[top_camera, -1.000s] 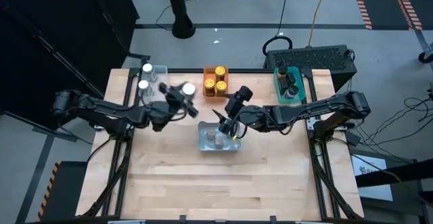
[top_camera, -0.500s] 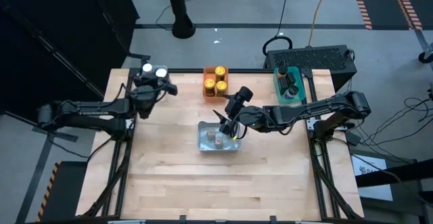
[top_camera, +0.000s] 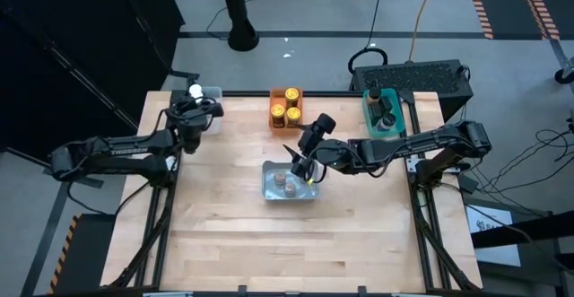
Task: Sort spices by type
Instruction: Put the white seasoning bottle into the transparent bin
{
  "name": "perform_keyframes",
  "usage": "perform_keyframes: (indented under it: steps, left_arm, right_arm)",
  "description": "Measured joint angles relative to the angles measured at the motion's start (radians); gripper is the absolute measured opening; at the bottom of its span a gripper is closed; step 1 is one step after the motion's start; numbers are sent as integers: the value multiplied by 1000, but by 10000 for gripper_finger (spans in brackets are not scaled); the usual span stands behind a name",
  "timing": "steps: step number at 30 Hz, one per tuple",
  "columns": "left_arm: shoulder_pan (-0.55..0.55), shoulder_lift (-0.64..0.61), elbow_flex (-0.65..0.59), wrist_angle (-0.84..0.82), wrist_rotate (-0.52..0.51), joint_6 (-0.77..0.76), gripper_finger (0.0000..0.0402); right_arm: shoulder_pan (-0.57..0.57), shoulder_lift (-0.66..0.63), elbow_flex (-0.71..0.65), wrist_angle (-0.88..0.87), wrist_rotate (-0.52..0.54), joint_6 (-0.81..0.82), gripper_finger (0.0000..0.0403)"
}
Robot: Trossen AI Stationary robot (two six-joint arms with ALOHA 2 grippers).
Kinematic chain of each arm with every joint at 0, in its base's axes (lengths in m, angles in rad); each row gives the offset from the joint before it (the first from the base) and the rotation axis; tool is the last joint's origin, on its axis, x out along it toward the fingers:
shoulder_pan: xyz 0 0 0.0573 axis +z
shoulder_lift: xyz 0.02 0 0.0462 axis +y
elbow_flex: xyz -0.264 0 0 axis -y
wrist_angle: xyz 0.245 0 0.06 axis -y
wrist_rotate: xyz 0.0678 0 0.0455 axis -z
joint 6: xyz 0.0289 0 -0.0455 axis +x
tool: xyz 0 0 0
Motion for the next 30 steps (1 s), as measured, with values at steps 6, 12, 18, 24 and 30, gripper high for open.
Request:
perform_keyframes:
  steps: [6,12,18,24,30]
  left_arm:
    - [16,33,-12,-66,51,-78,211]
    - [35,109,-11,-90,50,-130,211]
    - [35,193,-11,-87,41,-207,214]
    - [35,251,-11,-80,22,-208,228]
    - [35,286,-11,-76,14,-252,232]
  right_arm:
    - [-4,0,0,0,0,-3,298]
    - [-4,0,0,-1,0,-3,298]
    - [-4,0,0,-8,1,-3,298]
    - [-4,0,0,-8,1,-10,298]
    - [-4,0,0,-8,0,-10,298]
